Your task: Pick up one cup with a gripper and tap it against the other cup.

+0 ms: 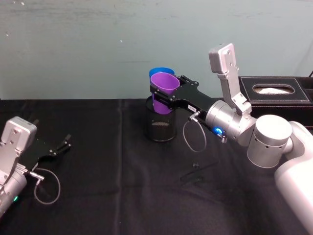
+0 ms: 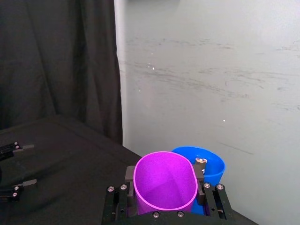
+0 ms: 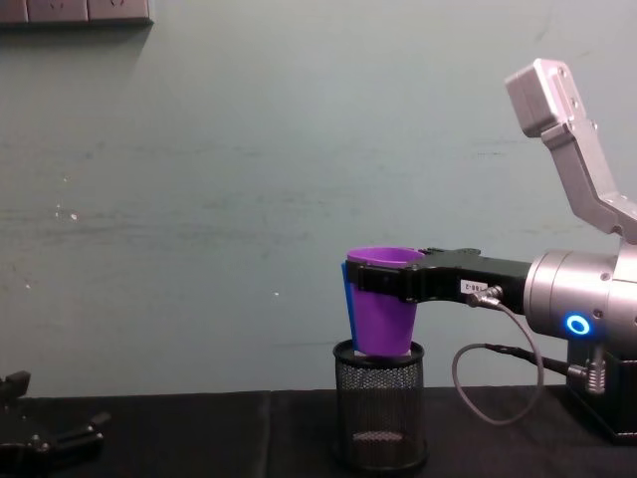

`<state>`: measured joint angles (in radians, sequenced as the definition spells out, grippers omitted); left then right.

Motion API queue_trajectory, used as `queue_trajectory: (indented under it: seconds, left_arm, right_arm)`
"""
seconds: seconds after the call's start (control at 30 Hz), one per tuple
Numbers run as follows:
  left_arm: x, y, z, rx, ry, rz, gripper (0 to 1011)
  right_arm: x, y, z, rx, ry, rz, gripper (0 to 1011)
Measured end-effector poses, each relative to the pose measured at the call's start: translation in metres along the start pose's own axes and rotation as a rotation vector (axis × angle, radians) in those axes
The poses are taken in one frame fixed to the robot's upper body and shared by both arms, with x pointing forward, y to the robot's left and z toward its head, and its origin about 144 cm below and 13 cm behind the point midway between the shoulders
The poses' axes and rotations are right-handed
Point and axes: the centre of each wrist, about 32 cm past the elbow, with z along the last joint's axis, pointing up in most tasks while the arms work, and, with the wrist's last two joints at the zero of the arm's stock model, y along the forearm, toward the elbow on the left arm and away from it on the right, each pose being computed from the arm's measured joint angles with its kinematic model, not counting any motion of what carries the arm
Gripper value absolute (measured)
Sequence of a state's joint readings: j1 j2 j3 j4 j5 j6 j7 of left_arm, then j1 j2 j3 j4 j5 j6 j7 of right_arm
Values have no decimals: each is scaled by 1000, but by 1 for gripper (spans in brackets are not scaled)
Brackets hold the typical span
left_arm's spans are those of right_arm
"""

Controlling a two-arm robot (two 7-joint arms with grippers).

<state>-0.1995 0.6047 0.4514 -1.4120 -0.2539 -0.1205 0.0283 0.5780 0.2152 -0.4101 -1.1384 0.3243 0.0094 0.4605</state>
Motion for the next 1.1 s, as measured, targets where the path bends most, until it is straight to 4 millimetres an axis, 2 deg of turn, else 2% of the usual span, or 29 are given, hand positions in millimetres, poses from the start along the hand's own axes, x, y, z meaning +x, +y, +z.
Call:
queue_trajectory:
  seconds: [1.1]
  left_arm:
    - [0, 0, 0, 0, 0, 0, 1000]
  right_arm:
    - [0, 1, 1, -3, -6, -4, 718]
